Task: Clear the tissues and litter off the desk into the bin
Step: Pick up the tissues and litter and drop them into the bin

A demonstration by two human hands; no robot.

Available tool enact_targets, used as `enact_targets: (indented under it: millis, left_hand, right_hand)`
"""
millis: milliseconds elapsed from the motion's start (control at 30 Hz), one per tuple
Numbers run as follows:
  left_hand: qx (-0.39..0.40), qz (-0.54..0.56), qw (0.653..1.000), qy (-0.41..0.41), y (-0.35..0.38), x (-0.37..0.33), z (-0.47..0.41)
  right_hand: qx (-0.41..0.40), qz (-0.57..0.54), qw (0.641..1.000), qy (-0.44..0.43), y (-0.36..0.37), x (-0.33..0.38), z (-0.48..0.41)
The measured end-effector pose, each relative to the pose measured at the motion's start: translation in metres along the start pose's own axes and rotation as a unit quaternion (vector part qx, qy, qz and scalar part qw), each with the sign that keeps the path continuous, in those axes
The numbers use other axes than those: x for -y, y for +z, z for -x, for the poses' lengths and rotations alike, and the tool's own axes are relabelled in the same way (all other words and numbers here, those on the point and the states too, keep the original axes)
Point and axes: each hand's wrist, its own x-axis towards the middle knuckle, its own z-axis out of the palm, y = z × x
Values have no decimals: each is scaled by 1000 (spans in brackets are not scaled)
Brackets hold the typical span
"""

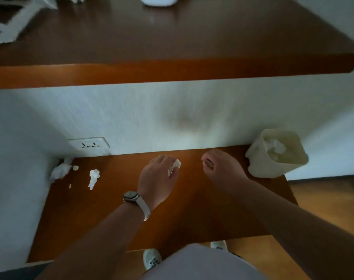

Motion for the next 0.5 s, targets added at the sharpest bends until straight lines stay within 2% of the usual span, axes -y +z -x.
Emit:
enact_targets:
  millis: [300, 500]
  left_hand:
    - [48, 32, 997, 45, 78, -158, -68]
    - [72, 27, 996, 43, 124, -224, -98]
  right_hand:
    - [-71, -13, 996, 58, -91, -154, 39]
    - [-74, -6, 993, 90, -115, -231, 54]
